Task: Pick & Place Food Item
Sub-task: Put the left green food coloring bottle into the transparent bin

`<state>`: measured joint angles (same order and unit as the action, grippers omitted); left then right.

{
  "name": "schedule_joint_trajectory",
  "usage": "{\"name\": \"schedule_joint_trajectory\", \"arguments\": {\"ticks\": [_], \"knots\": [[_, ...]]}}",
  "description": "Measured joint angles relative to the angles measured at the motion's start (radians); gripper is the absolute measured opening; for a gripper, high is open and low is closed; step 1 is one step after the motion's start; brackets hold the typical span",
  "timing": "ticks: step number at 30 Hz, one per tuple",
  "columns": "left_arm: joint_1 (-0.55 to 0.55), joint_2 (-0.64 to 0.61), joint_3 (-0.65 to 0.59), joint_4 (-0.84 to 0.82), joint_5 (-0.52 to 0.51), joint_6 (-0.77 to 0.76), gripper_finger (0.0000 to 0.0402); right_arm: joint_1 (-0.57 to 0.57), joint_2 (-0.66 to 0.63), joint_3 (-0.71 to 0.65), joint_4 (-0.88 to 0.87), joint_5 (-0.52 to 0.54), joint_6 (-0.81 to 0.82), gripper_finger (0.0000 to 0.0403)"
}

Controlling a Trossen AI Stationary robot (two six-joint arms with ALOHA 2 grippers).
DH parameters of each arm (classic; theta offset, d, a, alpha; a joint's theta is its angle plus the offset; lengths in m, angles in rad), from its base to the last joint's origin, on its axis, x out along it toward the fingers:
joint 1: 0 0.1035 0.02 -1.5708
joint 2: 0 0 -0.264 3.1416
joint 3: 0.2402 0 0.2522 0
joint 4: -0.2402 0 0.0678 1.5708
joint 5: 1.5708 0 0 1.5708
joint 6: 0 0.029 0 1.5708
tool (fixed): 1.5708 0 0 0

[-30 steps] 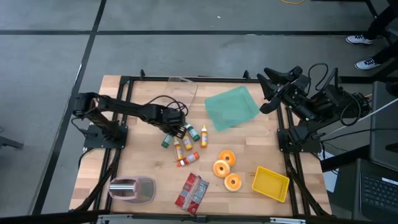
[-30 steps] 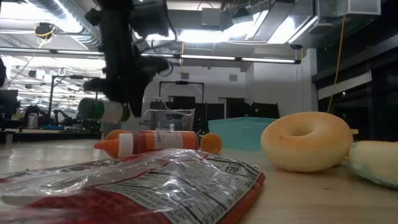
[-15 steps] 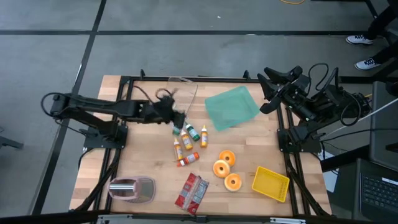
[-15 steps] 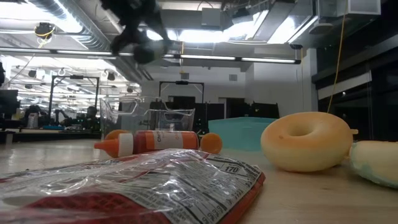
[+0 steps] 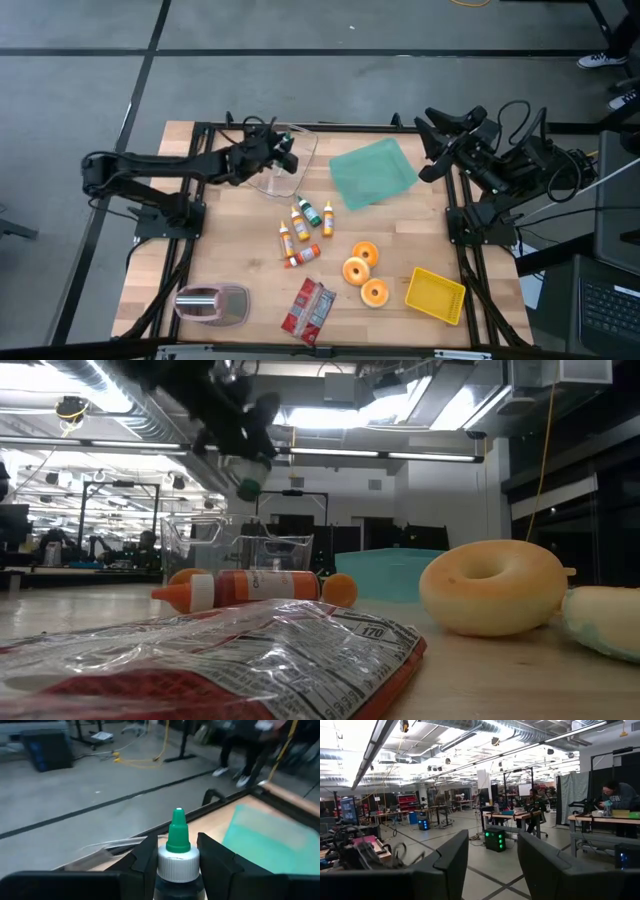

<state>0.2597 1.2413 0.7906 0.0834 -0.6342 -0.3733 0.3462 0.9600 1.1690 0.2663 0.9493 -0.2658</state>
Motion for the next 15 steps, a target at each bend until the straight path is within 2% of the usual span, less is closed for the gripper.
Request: {"name": "schedule_joint_trajectory", "arguments": {"ticks": [3, 10, 15], "knots": [[0.052, 0.036, -0.093, 0.198, 0.049, -0.012, 0.0109, 0.000, 0.000, 0.000, 0.003, 0.000, 0.023, 0.0168], [0.130, 0.122, -0.213, 0.436, 0.050, -0.014, 0.0109, 0.000, 0.000, 0.000, 0.003, 0.000, 0.050, 0.0168], [0.157, 0.216, -0.261, 0.643, 0.088, 0.018, 0.0109, 0.000, 0.000, 0.000, 0.004, 0.001, 0.108, 0.0168]]}}
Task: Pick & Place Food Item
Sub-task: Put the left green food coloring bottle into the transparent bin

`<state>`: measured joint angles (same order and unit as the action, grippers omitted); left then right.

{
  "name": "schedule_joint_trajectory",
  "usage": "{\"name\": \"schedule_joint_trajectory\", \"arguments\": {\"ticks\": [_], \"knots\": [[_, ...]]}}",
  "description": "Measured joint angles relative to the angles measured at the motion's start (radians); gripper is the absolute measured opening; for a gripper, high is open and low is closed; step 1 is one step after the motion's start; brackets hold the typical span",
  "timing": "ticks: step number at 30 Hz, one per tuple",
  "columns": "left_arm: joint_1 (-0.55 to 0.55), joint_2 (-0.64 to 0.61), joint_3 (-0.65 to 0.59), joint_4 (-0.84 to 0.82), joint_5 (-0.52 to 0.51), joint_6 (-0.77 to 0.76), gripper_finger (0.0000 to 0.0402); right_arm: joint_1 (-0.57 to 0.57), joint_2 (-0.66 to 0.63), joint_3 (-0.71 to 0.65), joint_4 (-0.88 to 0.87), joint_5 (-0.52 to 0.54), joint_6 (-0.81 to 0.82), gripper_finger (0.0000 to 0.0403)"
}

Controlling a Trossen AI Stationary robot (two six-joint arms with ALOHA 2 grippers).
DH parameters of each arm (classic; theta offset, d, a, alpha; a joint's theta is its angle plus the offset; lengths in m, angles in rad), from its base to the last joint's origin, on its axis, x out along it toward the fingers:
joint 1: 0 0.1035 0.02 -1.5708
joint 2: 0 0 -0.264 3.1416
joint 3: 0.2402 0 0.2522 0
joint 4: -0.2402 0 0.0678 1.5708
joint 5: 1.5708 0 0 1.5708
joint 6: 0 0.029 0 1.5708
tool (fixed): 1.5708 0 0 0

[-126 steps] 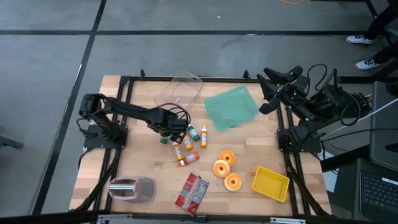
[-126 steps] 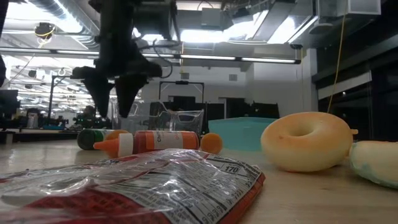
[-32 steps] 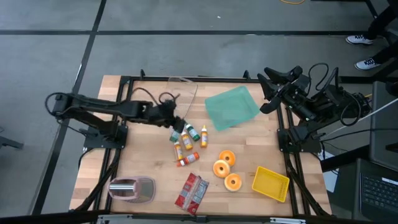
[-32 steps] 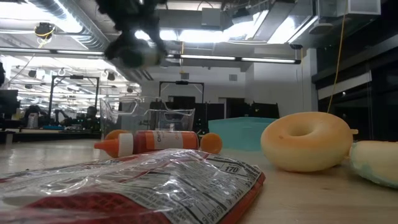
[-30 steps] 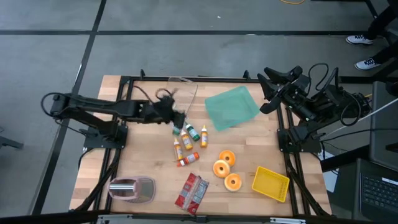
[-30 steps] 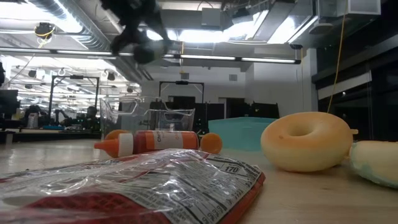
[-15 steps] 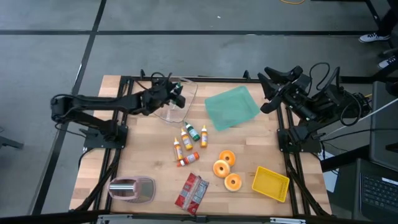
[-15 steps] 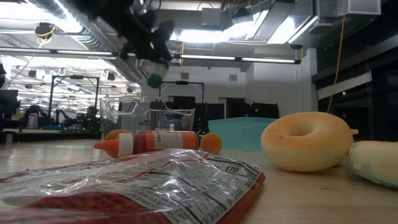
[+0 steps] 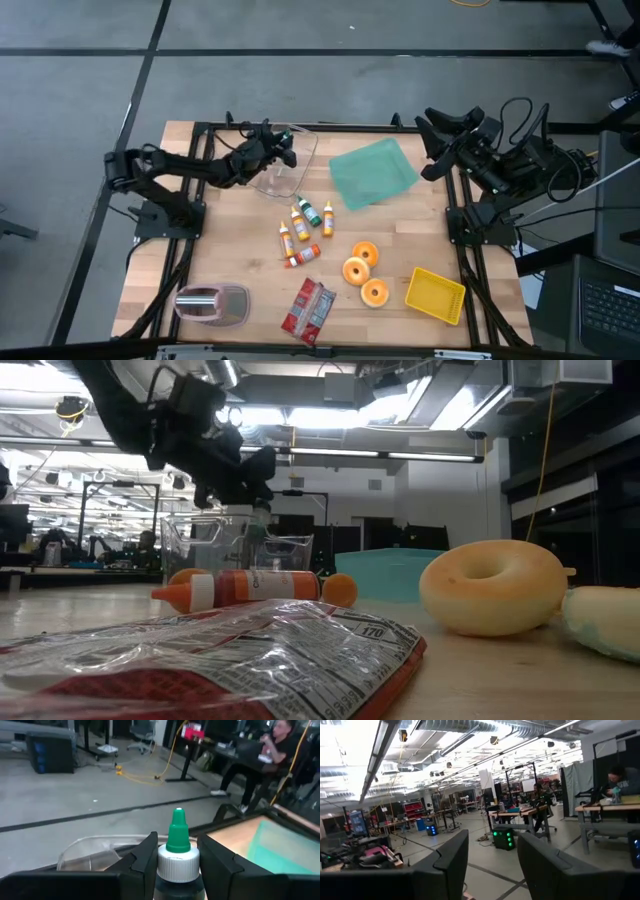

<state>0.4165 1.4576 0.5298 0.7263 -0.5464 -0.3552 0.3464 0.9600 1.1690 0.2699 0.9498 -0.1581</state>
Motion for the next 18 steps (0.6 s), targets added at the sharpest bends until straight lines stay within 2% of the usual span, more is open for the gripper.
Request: {"name": "schedule_joint_trajectory", "arguments": {"ticks": [6, 11, 18], "knots": [[0.032, 0.137, -0.005, 0.098, 0.065, 0.002, 0.0109, 0.000, 0.000, 0.000, 0.000, 0.003, 0.054, 0.0168], [0.055, 0.231, -0.005, 0.257, 0.138, 0.003, 0.0109, 0.000, 0.000, 0.000, 0.000, 0.003, 0.087, 0.0168], [0.084, 0.262, -0.004, 0.346, 0.157, 0.002, 0.0112, 0.000, 0.000, 0.000, 0.000, 0.003, 0.098, 0.0168]]}}
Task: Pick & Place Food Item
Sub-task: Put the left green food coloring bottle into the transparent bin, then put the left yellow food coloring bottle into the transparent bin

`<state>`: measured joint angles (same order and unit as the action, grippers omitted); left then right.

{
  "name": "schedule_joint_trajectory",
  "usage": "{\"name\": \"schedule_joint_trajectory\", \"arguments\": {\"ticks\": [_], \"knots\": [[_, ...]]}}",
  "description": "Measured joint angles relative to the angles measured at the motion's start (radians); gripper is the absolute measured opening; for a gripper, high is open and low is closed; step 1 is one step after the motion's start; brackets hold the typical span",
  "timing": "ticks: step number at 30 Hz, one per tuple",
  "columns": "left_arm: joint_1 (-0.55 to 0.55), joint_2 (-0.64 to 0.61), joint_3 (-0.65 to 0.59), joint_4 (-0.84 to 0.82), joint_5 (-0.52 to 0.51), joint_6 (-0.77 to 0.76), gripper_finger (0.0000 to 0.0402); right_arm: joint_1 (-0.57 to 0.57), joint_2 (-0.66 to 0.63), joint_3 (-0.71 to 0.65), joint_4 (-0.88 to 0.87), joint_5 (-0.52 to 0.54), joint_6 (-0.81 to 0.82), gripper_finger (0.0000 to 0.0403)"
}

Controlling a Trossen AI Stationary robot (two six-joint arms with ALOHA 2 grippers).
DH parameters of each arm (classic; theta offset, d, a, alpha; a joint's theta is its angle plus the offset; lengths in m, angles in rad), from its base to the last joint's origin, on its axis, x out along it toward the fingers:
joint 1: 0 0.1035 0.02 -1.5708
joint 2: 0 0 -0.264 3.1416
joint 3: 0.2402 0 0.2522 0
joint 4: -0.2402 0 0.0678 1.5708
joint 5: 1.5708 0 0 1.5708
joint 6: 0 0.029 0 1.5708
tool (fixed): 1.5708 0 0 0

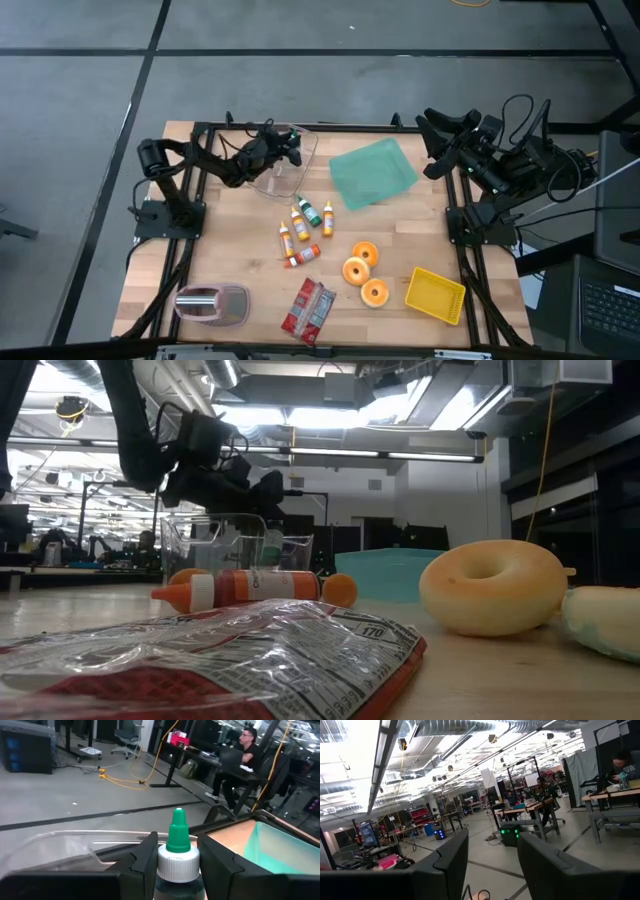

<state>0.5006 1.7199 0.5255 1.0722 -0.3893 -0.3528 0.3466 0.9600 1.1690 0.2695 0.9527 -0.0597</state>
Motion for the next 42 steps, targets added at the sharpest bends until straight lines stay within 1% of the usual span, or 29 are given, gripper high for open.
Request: {"name": "schedule_joint_trajectory", "arguments": {"ticks": [5, 8, 11, 15, 20, 23, 27, 30, 32, 35, 37, 40, 42], "knots": [[0.020, 0.000, 0.000, -0.002, 0.004, -0.008, 0.0157, 0.000, 0.000, 0.000, 0.000, 0.000, -0.001, 0.0168], [0.026, 0.000, 0.000, 0.037, 0.039, -0.008, 0.0179, 0.000, 0.000, 0.000, 0.000, -0.001, 0.000, 0.0168], [0.024, 0.000, 0.000, 0.097, 0.076, 0.008, 0.0193, 0.000, 0.000, 0.000, 0.000, -0.001, -0.003, 0.0168], [0.020, -0.023, 0.006, 0.167, 0.123, 0.038, 0.0202, 0.000, 0.000, 0.000, 0.000, -0.001, -0.004, 0.0168], [0.002, -0.079, 0.054, 0.158, 0.125, 0.106, 0.0202, 0.000, 0.000, 0.000, 0.000, -0.002, -0.008, 0.0168], [-0.003, -0.108, 0.084, 0.114, 0.135, 0.123, 0.0203, 0.000, 0.000, 0.000, 0.000, -0.003, -0.028, 0.0168], [-0.014, -0.155, 0.134, -0.012, 0.184, 0.172, 0.0201, 0.000, 0.000, 0.000, 0.000, -0.003, -0.034, 0.0168], [-0.044, -0.213, 0.192, -0.157, 0.270, 0.201, 0.0197, 0.000, 0.000, 0.000, 0.001, -0.004, -0.034, 0.0168], [-0.072, -0.263, 0.253, -0.325, 0.343, 0.209, 0.0195, 0.000, 0.000, 0.000, 0.000, -0.004, -0.035, 0.0168], [-0.124, -0.323, 0.378, -0.700, 0.448, 0.233, 0.0191, 0.000, 0.000, 0.000, 0.000, -0.004, -0.058, 0.0168], [-0.169, -0.352, 0.462, -0.971, 0.502, 0.287, 0.0187, 0.000, 0.000, 0.000, 0.001, -0.004, -0.081, 0.0168], [-0.247, -0.370, 0.572, -1.298, 0.541, 0.366, 0.0180, 0.000, 0.000, 0.000, 0.000, -0.004, -0.107, 0.0168], [-0.292, -0.373, 0.621, -1.468, 0.545, 0.341, 0.0177, 0.000, 0.000, 0.000, 0.000, -0.004, -0.113, 0.0168]]}}
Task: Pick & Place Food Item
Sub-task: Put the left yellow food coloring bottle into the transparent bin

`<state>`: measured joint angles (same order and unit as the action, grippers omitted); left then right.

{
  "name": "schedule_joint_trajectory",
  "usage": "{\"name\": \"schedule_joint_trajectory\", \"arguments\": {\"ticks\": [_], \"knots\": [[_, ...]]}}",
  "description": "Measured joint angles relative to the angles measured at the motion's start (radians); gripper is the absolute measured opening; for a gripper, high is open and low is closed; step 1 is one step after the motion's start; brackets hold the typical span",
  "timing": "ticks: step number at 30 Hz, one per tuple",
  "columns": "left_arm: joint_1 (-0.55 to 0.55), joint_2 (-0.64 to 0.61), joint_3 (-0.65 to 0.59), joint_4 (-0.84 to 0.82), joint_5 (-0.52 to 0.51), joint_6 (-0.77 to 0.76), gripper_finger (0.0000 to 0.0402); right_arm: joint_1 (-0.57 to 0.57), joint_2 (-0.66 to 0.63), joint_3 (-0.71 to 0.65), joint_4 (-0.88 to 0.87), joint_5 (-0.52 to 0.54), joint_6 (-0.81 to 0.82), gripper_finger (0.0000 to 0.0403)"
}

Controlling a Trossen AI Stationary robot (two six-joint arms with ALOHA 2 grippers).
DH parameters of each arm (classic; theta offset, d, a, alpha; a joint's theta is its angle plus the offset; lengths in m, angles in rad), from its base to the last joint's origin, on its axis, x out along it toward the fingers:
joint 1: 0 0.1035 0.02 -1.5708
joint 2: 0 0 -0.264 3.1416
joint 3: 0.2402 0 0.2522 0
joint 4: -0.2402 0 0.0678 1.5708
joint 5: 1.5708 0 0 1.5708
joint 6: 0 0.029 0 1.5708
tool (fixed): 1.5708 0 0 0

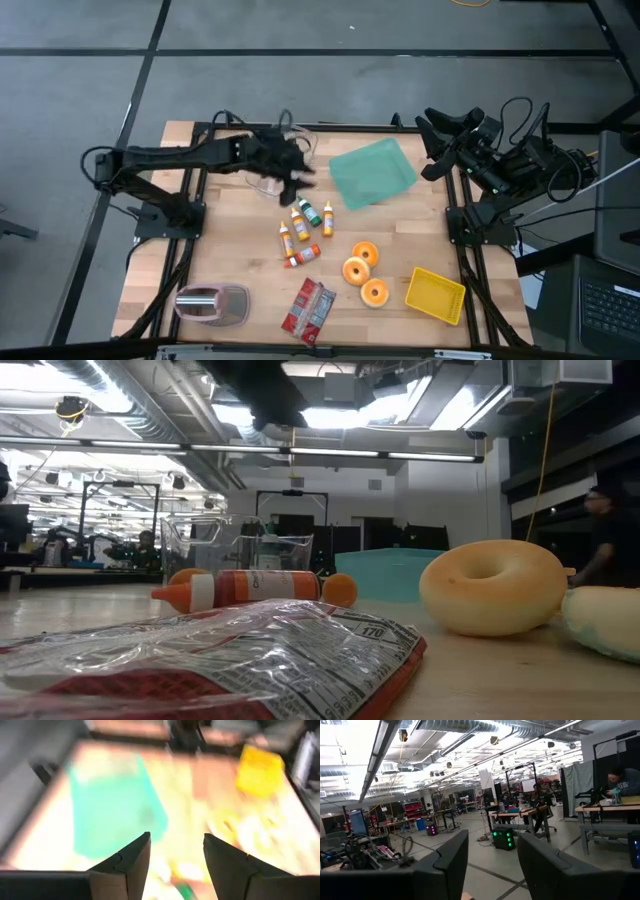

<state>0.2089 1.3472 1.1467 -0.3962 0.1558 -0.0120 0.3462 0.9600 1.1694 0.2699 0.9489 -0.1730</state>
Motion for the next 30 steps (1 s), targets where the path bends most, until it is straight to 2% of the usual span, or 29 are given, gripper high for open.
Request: {"name": "schedule_joint_trajectory", "arguments": {"ticks": [3, 7, 13, 19, 24, 30], "knots": [[-0.053, -0.002, 0.033, -0.130, -0.008, -0.221, 0.0177, 0.000, 0.000, 0.000, 0.000, 0.000, 0.000, 0.0168], [-0.132, -0.002, 0.033, -0.189, -0.047, -0.554, 0.0190, 0.000, 0.000, 0.000, 0.000, 0.001, -0.023, 0.0168], [-0.262, 0.016, 0.033, -0.212, -0.272, -1.059, 0.0209, 0.000, 0.000, 0.000, -0.001, 0.004, -0.091, 0.0168], [-0.415, 0.076, 0.033, -0.320, -0.425, -1.518, 0.0210, 0.000, 0.000, 0.000, -0.052, 0.004, -0.099, 0.0168], [-0.489, 0.180, 0.031, -0.378, -0.444, -1.732, 0.0210, -0.014, -0.001, 0.000, -0.104, 0.003, -0.101, 0.0168], [-0.495, 0.285, 0.032, -0.443, -0.393, -1.789, 0.0210, -0.014, -0.001, 0.000, -0.111, -0.027, -0.100, 0.0168]]}}
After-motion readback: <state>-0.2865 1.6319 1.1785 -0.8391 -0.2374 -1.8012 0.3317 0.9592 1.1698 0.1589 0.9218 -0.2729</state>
